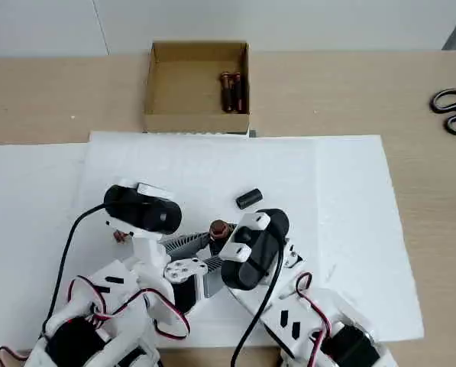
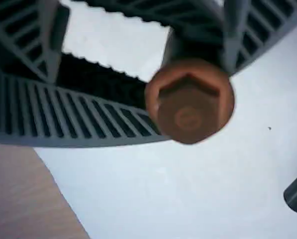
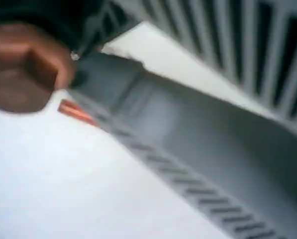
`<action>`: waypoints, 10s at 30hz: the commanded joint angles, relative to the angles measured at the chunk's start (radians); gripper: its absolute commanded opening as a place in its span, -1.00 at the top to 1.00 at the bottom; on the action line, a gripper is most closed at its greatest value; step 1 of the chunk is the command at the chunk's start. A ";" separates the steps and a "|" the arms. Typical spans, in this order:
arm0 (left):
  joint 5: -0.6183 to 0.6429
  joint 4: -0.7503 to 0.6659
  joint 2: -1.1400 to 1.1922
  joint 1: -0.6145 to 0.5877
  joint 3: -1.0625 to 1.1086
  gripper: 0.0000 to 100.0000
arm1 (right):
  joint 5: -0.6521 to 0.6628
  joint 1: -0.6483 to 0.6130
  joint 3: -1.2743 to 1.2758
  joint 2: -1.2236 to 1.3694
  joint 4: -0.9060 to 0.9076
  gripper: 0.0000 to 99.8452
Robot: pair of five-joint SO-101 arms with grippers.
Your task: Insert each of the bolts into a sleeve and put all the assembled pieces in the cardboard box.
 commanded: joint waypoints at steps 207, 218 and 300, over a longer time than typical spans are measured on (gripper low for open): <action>-0.295 -0.431 -0.002 -0.732 0.570 0.99 | -0.100 0.481 -1.580 2.147 -0.622 0.99; -0.295 -0.431 -0.002 -0.732 0.570 0.99 | -0.098 0.463 -1.580 2.261 -0.816 0.99; -0.293 -0.431 -0.002 -0.732 0.568 0.99 | -0.417 0.415 -1.548 1.801 0.530 0.76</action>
